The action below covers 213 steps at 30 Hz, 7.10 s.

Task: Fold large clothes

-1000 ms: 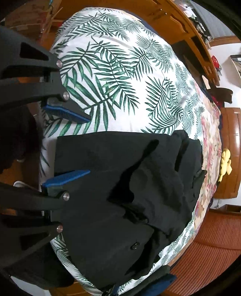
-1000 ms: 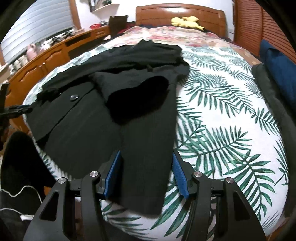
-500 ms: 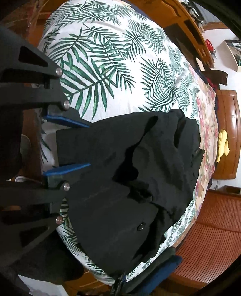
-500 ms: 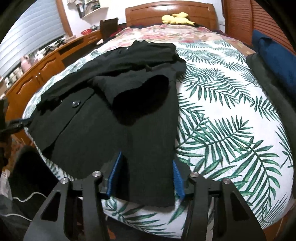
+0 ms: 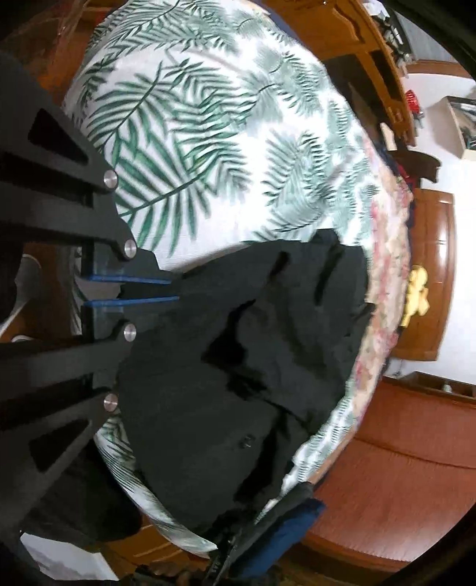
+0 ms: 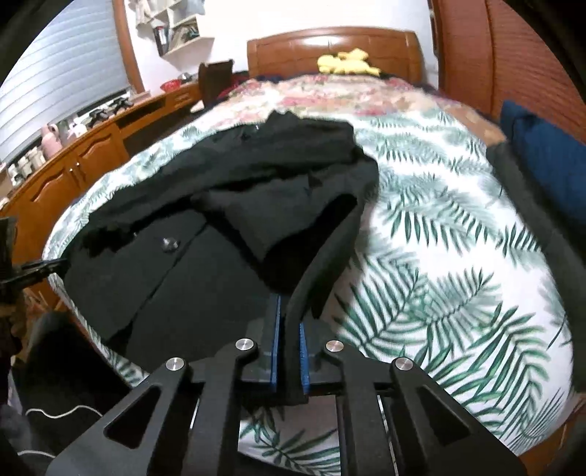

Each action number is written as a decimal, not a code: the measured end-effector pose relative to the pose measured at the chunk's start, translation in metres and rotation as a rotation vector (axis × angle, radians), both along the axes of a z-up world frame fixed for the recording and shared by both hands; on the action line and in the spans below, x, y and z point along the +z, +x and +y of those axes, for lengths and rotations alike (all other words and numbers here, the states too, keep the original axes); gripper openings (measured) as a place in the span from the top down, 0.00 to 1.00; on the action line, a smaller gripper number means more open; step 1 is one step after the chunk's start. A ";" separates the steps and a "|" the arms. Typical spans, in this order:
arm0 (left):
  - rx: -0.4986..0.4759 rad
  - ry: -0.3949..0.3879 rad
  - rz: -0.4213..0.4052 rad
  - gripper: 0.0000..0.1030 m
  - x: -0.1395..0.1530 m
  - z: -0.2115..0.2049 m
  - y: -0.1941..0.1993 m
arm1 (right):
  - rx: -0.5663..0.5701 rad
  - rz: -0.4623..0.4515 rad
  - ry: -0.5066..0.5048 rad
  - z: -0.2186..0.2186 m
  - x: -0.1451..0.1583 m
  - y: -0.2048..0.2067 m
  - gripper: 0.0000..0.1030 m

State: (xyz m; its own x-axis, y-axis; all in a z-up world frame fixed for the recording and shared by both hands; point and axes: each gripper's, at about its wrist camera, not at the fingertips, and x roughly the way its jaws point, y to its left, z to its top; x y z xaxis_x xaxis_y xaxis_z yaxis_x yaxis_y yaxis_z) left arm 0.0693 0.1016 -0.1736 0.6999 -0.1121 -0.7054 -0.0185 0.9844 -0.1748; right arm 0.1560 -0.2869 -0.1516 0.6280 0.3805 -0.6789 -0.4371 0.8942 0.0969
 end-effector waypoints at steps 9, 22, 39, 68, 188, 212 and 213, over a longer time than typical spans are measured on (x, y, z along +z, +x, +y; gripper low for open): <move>0.010 -0.005 -0.166 0.99 0.065 -0.003 -0.019 | 0.004 -0.067 0.022 -0.013 0.050 -0.006 0.98; 0.007 0.028 -0.343 0.99 0.151 0.007 -0.078 | 0.024 -0.204 0.107 -0.026 0.114 -0.068 0.98; 0.019 0.079 -0.382 0.99 0.159 0.009 -0.093 | 0.091 -0.294 0.088 -0.023 0.146 -0.110 0.98; 0.057 0.245 -0.334 0.98 0.173 0.044 0.222 | -0.120 -0.285 -0.082 0.050 0.121 0.257 0.98; -0.029 0.040 -0.085 0.76 0.038 0.040 -0.034 | 0.181 -0.073 -0.138 0.108 0.051 0.032 0.53; -0.081 0.013 -0.140 0.76 0.038 0.066 -0.033 | 0.217 0.224 -0.236 0.235 -0.037 0.158 0.92; -0.081 0.014 -0.141 0.76 0.038 0.066 -0.032 | 0.227 0.220 -0.247 0.239 -0.037 0.160 0.94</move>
State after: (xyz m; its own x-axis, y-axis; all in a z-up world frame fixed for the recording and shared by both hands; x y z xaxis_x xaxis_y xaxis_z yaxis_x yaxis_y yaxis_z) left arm 0.0370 0.1675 -0.1353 0.7810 -0.1635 -0.6028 0.0850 0.9840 -0.1567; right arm 0.3160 -0.0479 -0.1883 0.3759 0.3015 -0.8762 -0.6188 0.7856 0.0048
